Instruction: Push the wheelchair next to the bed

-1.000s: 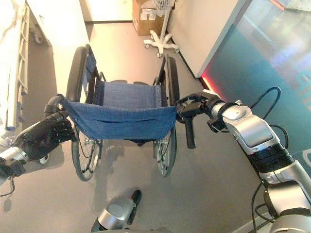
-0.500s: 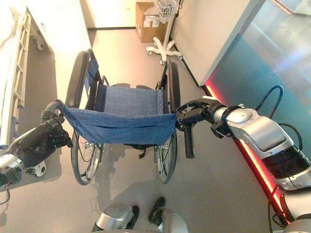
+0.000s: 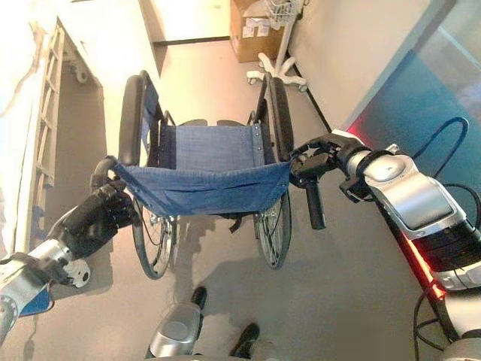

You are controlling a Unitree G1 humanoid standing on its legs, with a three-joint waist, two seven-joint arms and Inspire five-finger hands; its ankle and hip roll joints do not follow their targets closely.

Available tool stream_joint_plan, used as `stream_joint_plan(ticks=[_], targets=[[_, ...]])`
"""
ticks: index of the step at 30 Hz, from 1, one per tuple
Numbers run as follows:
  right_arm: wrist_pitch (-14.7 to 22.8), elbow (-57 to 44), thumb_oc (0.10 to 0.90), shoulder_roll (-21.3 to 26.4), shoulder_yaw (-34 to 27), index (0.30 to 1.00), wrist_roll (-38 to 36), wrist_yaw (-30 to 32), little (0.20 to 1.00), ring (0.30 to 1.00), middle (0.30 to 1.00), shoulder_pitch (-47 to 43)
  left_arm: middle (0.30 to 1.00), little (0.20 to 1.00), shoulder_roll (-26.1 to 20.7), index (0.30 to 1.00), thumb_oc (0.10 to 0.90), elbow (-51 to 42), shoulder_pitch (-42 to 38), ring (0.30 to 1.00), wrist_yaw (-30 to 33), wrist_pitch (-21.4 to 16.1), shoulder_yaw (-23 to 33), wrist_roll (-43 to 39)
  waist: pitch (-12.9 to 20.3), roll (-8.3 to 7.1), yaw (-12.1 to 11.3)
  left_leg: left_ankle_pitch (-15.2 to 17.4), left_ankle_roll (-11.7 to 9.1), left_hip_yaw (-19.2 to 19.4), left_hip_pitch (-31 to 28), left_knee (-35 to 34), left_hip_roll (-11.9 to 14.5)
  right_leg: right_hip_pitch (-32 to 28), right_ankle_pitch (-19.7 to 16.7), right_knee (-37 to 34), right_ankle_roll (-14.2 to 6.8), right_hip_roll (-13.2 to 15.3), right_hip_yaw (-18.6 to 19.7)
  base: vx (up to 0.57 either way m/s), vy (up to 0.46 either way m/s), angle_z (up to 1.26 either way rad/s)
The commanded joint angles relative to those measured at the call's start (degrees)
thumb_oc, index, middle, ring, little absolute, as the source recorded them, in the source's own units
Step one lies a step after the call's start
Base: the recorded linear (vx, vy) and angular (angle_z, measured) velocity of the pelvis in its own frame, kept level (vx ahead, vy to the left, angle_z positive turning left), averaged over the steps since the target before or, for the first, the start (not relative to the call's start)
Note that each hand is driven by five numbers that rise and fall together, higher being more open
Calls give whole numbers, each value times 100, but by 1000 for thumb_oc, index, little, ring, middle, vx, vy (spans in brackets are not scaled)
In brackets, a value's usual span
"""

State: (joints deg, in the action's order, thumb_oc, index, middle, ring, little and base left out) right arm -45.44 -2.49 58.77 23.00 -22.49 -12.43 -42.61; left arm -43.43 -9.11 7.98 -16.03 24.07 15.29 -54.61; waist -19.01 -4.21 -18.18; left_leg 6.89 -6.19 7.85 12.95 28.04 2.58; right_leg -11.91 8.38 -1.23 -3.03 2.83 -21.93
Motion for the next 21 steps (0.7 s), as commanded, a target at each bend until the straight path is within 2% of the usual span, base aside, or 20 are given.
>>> stream_joint_plan(ticks=[1,2,3,4,5,7,8,9,11,13,14,15,17,19,20,21], targets=[[967,-514,400,-306,116,300,154,-217,300,300,300,-744,300,300,-403,300,400,-739,-249,300,-570,-847,189,-232,944,-114,-266,-561,577,440,17,-1538,-811,-25,403,909,112,-592,-228,334,-17,5],[1045,-478,400,-376,84,300,208,-267,300,300,300,-703,300,300,-455,300,400,-783,-173,300,-607,-804,286,-259,989,-190,-361,-416,721,479,14,-1500,-904,-65,346,1101,45,-593,-355,366,-3,-38],[1157,-459,400,-438,19,300,312,-318,300,300,300,-597,300,300,-488,300,400,-800,-66,300,-689,-783,409,-245,1016,-275,-446,-291,882,483,-24,-1514,-1010,-32,90,1439,-147,-561,-424,375,8,-41],[1218,-448,400,-443,-3,300,324,-314,300,300,300,-563,300,300,-537,300,400,-825,0,300,-725,-781,473,-248,1009,-320,-517,-259,964,396,-66,-1562,-1085,14,-193,1851,-321,-546,-453,296,9,-32],[1312,-436,400,-450,-25,300,296,-272,300,300,300,-522,300,300,-587,300,400,-853,88,300,-780,-774,567,-236,1003,-348,-591,-392,1049,382,-84,-1653,-1096,153,-632,2295,-501,-547,-543,196,-9,2],[1411,-419,400,-453,-41,300,234,-225,300,300,300,-517,300,300,-663,300,400,-902,166,300,-814,-771,672,-224,976,-407,-656,-370,1083,264,-122,-1672,-1158,223,-904,2622,-729,-532,-485,180,-34,18],[1469,-417,400,-444,-18,300,150,-148,300,300,300,-545,300,300,-715,300,400,-896,197,300,-870,-826,701,-200,952,-462,-709,-341,1133,159,-89,-1616,-1226,292,-1210,2929,-908,-555,-347,222,-88,20],[1541,-448,400,-455,15,300,115,-80,300,300,300,-534,300,300,-761,300,400,-904,250,300,-875,-895,728,-243,912,-515,-723,-316,1098,10,-8,-1449,-1276,382,-1328,2877,-951,-496,-89,225,-114,22],[1563,-542,400,-367,-38,300,126,-118,300,300,300,-461,300,300,-864,300,400,-942,311,300,-857,-930,797,-368,921,-487,-719,-315,1024,-112,95,-1249,-1239,307,-1027,2598,-811,-214,-52,163,-122,14],[1554,-710,400,-127,-91,300,84,-137,300,300,300,-392,300,300,-1109,300,400,-1038,314,300,-737,-922,899,-671,953,-312,-691,-353,820,-450,189,-1010,-1052,223,-251,1799,-486,257,-19,196,-210,-11],[1571,-723,400,-53,-149,300,73,-157,300,300,300,-360,300,300,-1176,300,400,-1068,316,300,-704,-929,923,-768,939,-223,-640,-394,724,-610,146,-961,-967,254,-63,1516,-419,335,51,215,-250,-14],[1639,-733,400,48,-197,300,46,-167,300,300,300,-326,300,300,-1234,300,400,-1108,297,300,-633,-939,921,-850,929,-144,-580,-410,639,-815,88,-947,-901,329,-84,1168,-420,463,174,210,-249,12],[1631,-775,400,183,-233,300,-97,-94,300,300,300,-366,300,300,-1321,300,400,-1151,212,300,-532,-979,850,-900,916,-99,-472,-255,570,-1104,-165,-1084,-767,549,-492,820,-560,821,387,226,-323,65],[1467,-875,400,288,-145,300,-469,65,300,300,300,-680,300,300,-1458,300,400,-1089,53,300,-454,-1008,765,-838,837,-187,-389,-64,432,-1366,-567,-1296,-384,924,-1208,554,-784,1280,505,336,-569,105],[1369,-914,400,257,-111,300,-599,92,300,300,300,-851,300,300,-1486,300,400,-1060,-15,300,-415,-987,755,-734,793,-249,-357,11,357,-1399,-724,-1380,-153,1080,-1333,575,-854,1338,536,289,-490,67],[1353,-922,400,250,-100,300,-604,77,300,300,300,-887,300,300,-1485,300,400,-1056,-26,300,-403,-983,755,-711,782,-249,-352,27,340,-1403,-755,-1395,-110,1098,-1332,597,-859,1328,546,260,-385,61]])
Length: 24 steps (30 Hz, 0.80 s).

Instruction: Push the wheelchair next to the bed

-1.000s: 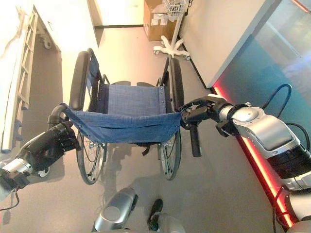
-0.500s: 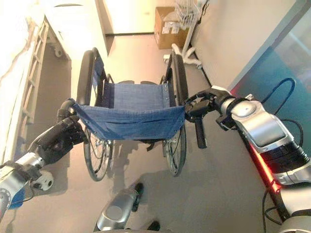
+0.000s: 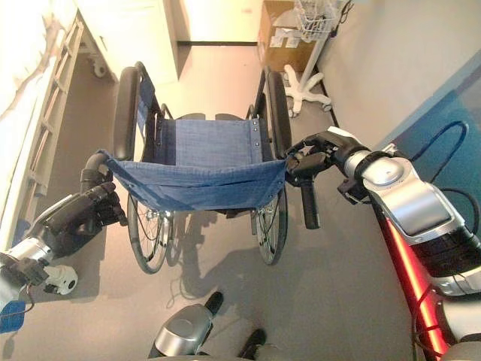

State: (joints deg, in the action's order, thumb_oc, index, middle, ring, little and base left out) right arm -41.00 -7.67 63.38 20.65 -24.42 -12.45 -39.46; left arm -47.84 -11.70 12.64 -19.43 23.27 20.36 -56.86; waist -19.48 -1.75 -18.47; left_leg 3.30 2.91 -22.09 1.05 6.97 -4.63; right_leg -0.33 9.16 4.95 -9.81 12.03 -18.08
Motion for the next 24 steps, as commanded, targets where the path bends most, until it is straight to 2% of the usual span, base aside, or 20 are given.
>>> stream_joint_plan(ticks=[1,4,6,9,10,16,18,19,21,22,23,24], targets=[[831,-442,400,-162,185,300,-546,115,300,300,300,-1317,300,300,-1060,300,400,-773,-498,300,-110,-889,265,-437,829,-538,-306,402,-620,1568,411,721,731,-74,-1285,-14,-223,316,229,238,-284,61],[757,-501,400,35,304,300,-845,145,300,300,300,-1429,300,300,-1000,300,400,-842,-415,300,-110,-887,203,-390,889,-655,-301,341,-723,1426,469,876,880,-186,-1036,-83,-202,84,280,329,-315,141],[731,-523,400,146,394,300,-1002,198,300,300,300,-1481,300,300,-841,300,400,-1015,-157,300,-121,-889,302,-337,930,-740,-366,73,-838,1332,470,958,1039,-263,-844,-97,-40,-144,217,373,-319,69],[691,-507,400,93,576,300,-968,280,300,300,300,-1534,300,300,-622,300,400,-1159,120,300,-205,-863,449,-302,947,-762,-423,-225,-896,1387,532,1165,1140,-345,-702,-119,174,-326,134,243,-207,32],[664,-501,400,33,597,300,-876,236,300,300,300,-1518,300,300,-517,300,400,-1186,215,300,-238,-854,498,-286,934,-753,-401,-344,-907,1546,592,1364,1196,-377,-622,-102,294,-415,46,187,-200,25],[566,-568,400,-302,429,300,-247,54,300,300,300,-1080,300,300,-213,300,400,-1302,238,300,-346,-753,387,-200,881,-689,-205,-679,-928,2319,713,2149,1535,-482,-420,-13,683,-639,-523,199,-216,40],[572,-595,400,-368,399,300,-131,20,300,300,300,-995,300,300,-148,300,400,-1279,157,300,-319,-709,308,-169,869,-672,-161,-657,-913,2519,761,2384,1568,-514,-386,21,764,-657,-698,179,-143,66],[549,-602,400,-423,383,300,-37,-7,300,300,300,-948,300,300,-82,300,400,-1253,79,300,-307,-673,236,-126,858,-625,-150,-572,-913,2592,763,2473,1563,-562,-357,42,788,-683,-797,214,-77,51],[494,-594,400,-596,348,300,238,-100,300,300,300,-875,300,300,-26,300,400,-1167,-22,300,-279,-650,156,-140,848,-522,-228,-242,-781,2735,605,1957,1112,-617,-345,130,719,-664,-988,272,-11,55],[396,-577,400,-689,392,300,310,-67,300,300,300,-928,300,300,-12,300,400,-1116,-73,300,-307,-635,125,-119,851,-460,-271,-276,-776,2921,558,1558,971,-671,-323,194,693,-708,-1089,378,-7,42],[262,-515,400,-829,409,300,420,-33,300,300,300,-975,300,300,-19,300,400,-1057,-148,300,-363,-608,63,-93,877,-371,-291,-324,-848,3262,667,1184,953,-841,-163,215,710,-852,-1197,302,-16,31],[226,-489,400,-866,412,300,463,-35,300,300,300,-992,300,300,-19,300,400,-1032,-178,300,-386,-607,36,-80,870,-361,-296,-365,-849,3361,681,1078,940,-886,-132,206,725,-868,-1228,391,-11,30]])
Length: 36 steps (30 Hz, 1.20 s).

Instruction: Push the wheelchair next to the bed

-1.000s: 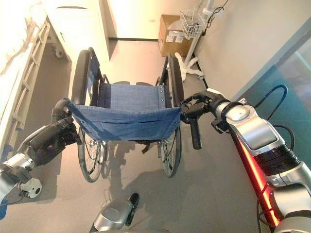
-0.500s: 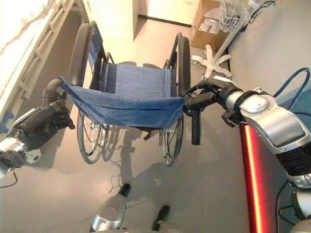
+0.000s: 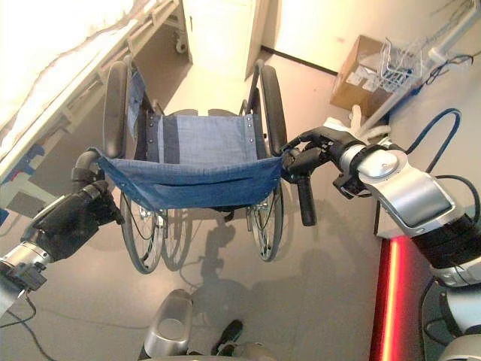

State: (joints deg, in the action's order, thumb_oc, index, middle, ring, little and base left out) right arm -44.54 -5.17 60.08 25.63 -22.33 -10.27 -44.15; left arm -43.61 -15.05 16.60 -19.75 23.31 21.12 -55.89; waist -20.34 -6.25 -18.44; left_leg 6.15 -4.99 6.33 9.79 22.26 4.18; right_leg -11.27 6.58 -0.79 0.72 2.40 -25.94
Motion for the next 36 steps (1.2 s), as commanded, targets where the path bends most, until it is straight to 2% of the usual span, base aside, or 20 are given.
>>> stream_joint_plan(ticks=[1,4,6,7,8,11,13,14,15,16,17,18,20,22,24,26,29,31,33,36], targets=[[525,-620,400,-665,-102,300,376,-221,300,300,300,-516,300,300,-436,300,400,-648,-645,300,-395,-636,-133,-110,944,196,-331,-841,-41,927,7,-810,31,-6,270,777,-251,-51,-584,294,2,39],[433,-512,400,-788,-119,300,465,-168,300,300,300,-471,300,300,-423,300,400,-494,-806,300,-381,-628,-272,-2,993,268,-352,-1106,48,1314,166,-1306,-112,-284,565,832,-147,-263,-659,308,8,39],[438,-474,400,-820,-125,300,454,-162,300,300,300,-451,300,300,-463,300,400,-433,-858,300,-325,-632,-262,49,1025,247,-384,-1043,148,1285,237,-1326,-205,-325,662,920,-133,-303,-627,379,44,38],[517,-347,400,-847,-76,300,348,-218,300,300,300,-510,300,300,-609,300,400,-288,-928,300,-154,-549,-138,-65,1112,136,-437,-684,400,1170,215,-1282,-419,-354,761,1145,-228,-290,-526,349,83,27],[528,-327,400,-858,-72,300,345,-224,300,300,300,-524,300,300,-631,300,400,-273,-936,300,-146,-540,-129,-83,1112,121,-438,-648,424,1172,207,-1273,-438,-358,772,1181,-252,-271,-521,508,161,4],[629,-237,400,-822,-113,300,245,-260,300,300,300,-498,300,300,-811,300,400,8,-1120,300,-21,-426,-38,-282,1211,-37,-414,-424,744,1045,24,-1403,-777,-292,240,2107,-742,-86,-407,384,199,11],[797,-149,400,-713,-226,300,134,-279,300,300,300,-408,300,300,-911,300,400,259,-1342,300,-122,-389,-35,-256,1217,-107,-290,-315,937,896,-155,-1508,-1000,28,-518,3230,-1336,60,-141,302,189,49],[861,-121,400,-677,-255,300,105,-328,300,300,300,-395,300,300,-926,300,400,361,-1450,300,-132,-404,-94,-254,1230,-67,-235,-460,967,933,-151,-1555,-937,200,-853,3423,-1374,10,-49,140,72,45],[899,-109,400,-660,-270,300,98,-353,300,300,300,-377,300,300,-923,300,400,389,-1503,300,-119,-400,-128,-250,1226,-65,-189,-473,963,899,-166,-1563,-945,281,-921,3461,-1406,10,67,106,9,36],[965,-111,400,-619,-311,300,109,-413,300,300,300,-327,300,300,-953,300,400,420,-1596,300,-56,-394,-193,-286,1214,-60,-95,-486,943,833,-177,-1556,-960,381,-892,3349,-1395,2,259,209,-35,24],[1032,-228,400,-416,-483,300,121,-518,300,300,300,-149,300,300,-1097,300,400,388,-1700,300,29,-397,-282,-446,1174,-40,72,-513,839,714,-76,-1395,-955,364,-558,2758,-1197,-47,525,199,-54,27],[1037,-269,400,-356,-552,300,114,-535,300,300,300,-82,300,300,-1134,300,400,375,-1723,300,39,-397,-305,-487,1163,-38,103,-514,805,679,-31,-1320,-949,334,-486,2610,-1144,-59,553,227,-119,40],[1187,-421,400,18,-907,300,84,-677,300,300,300,233,300,300,-1299,300,400,254,-1840,300,194,-399,-368,-803,1067,63,295,-592,494,368,326,-712,-836,250,150,1309,-684,-50,876,192,-117,78],[1292,-432,400,230,-1045,300,54,-725,300,300,300,338,300,300,-1320,300,400,287,-1876,300,184,-511,-428,-912,1003,138,425,-612,370,132,340,-506,-811,423,-44,664,-648,162,1070,137,-55,79],[1401,-479,400,393,-1097,300,10,-695,300,300,300,398,300,300,-1256,300,400,313,-1921,300,239,-676,-558,-894,933,215,574,-428,308,-63,153,-510,-750,738,-561,196,-814,500,1106,215,-125,86],[1259,-606,400,333,-1009,300,-172,-497,300,300,300,176,300,300,-1243,300,400,317,-1949,300,293,-799,-556,-732,816,191,670,-84,297,-170,-337,-743,-554,1359,-1159,236,-1099,870,1046,302,-352,74],[972,-785,400,184,-918,300,-279,-350,300,300,300,-66,300,300,-1146,300,400,409,-2072,300,295,-904,-627,-395,728,118,779,220,306,-201,-694,-697,-337,1699,-1185,538,-1145,833,1108,315,-267,26],[813,-786,400,316,-820,300,-478,-387,300,300,300,-253,300,300,-1094,300,400,392,-2054,300,409,-992,-725,-280,823,78,830,103,250,-320,-711,-305,-282,1600,-1048,532,-1022,664,1176,396,-123,72],[912,-570,400,504,-679,300,-522,-651,300,300,300,-371,300,300,-1008,300,400,439,-2061,300,696,-920,-749,-496,948,54,880,-534,-37,-270,-404,904,-127,1347,-815,461,-724,564,988,396,-63,76],[950,-496,400,505,-577,300,-466,-718,300,300,300,-412,300,300,-941,300,400,625,-2166,300,794,-902,-791,-599,942,83,916,-592,-70,-230,43,1803,-100,1240,-706,514,-559,552,851,183,-36,35]])
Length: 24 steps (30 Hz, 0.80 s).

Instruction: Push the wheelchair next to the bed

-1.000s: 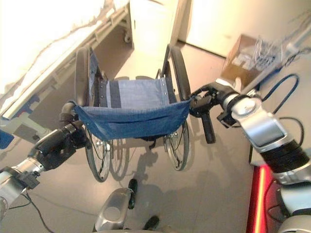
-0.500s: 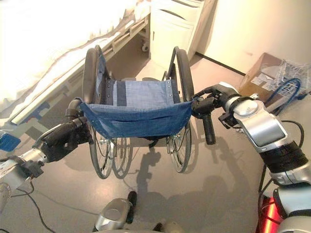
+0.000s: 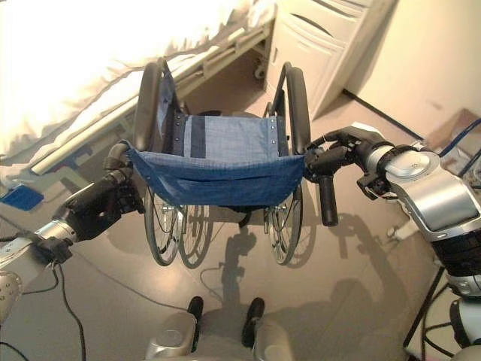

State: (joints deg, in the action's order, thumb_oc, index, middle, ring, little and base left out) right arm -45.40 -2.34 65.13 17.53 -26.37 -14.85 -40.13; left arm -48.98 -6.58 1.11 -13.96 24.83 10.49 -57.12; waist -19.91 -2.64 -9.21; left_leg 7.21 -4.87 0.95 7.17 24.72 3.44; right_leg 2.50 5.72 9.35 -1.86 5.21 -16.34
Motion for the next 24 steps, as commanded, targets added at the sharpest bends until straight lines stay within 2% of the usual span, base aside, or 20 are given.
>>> stream_joint_plan(ticks=[1,3,4,5,7,9,10,13,18,24], targets=[[1040,-774,400,-3,256,300,-73,-268,300,300,300,-822,300,300,-382,300,400,-167,-644,300,233,-1044,267,-464,893,-272,-7,-687,-81,317,363,1614,-21,-167,-593,-487,-276,267,-130,228,24,-3],[976,-812,400,-72,302,300,10,-357,300,300,300,-834,300,300,-358,300,400,59,-641,300,178,-1084,335,-446,942,-136,-1,-806,-122,456,224,627,234,-370,-472,-518,-277,138,-220,257,75,1],[969,-815,400,-76,309,300,14,-363,300,300,300,-839,300,300,-359,300,400,66,-633,300,170,-1082,344,-450,933,-142,-7,-829,-125,475,167,535,230,-398,-471,-532,-280,143,-213,248,191,15],[856,-815,400,-146,429,300,71,-389,300,300,300,-970,300,300,-365,300,400,199,-636,300,83,-1073,393,-499,1022,-18,-37,-1034,-171,524,-39,-646,399,-525,-423,-637,-320,40,-222,249,223,15],[783,-775,400,-258,584,300,159,-374,300,300,300,-1077,300,300,-306,300,400,337,-660,300,-59,-1109,397,-419,1060,80,-117,-1341,-276,409,-114,-1550,472,-702,-373,-788,-343,-13,-174,261,230,9],[724,-798,400,-314,643,300,163,-336,300,300,300,-1102,300,300,-240,300,400,341,-676,300,-70,-1125,352,-353,1052,117,-163,-1596,-341,236,-78,-1693,498,-803,-327,-859,-310,-42,-105,165,152,-13],[707,-835,400,-292,717,300,102,-311,300,300,300,-1137,300,300,-166,300,400,302,-635,300,-80,-1114,357,-228,1062,124,-190,-1573,-328,157,-53,-1716,490,-834,-270,-870,-289,-22,-75,145,182,-33],[586,-960,400,-173,708,300,-44,-306,300,300,300,-1119,300,300,-219,300,400,333,-669,300,-171,-900,454,-270,1120,143,-142,-1336,-296,322,-204,-1894,422,-821,-228,-806,-323,58,-166,132,224,-36],[559,-1102,400,-179,373,300,-40,-319,300,300,300,-547,300,300,-311,300,400,541,-701,300,-383,-851,429,-304,1132,157,-73,-994,-173,460,-276,-1911,231,-853,-220,-686,-431,225,-163,118,218,-16],[564,-1380,400,-228,-41,300,56,-398,300,300,300,93,300,300,-444,300,400,682,-993,300,-426,-776,255,-263,1049,143,8,-821,1,628,-339,-1852,92,-837,-235,-520,-631,448,-100,63,169,5]])
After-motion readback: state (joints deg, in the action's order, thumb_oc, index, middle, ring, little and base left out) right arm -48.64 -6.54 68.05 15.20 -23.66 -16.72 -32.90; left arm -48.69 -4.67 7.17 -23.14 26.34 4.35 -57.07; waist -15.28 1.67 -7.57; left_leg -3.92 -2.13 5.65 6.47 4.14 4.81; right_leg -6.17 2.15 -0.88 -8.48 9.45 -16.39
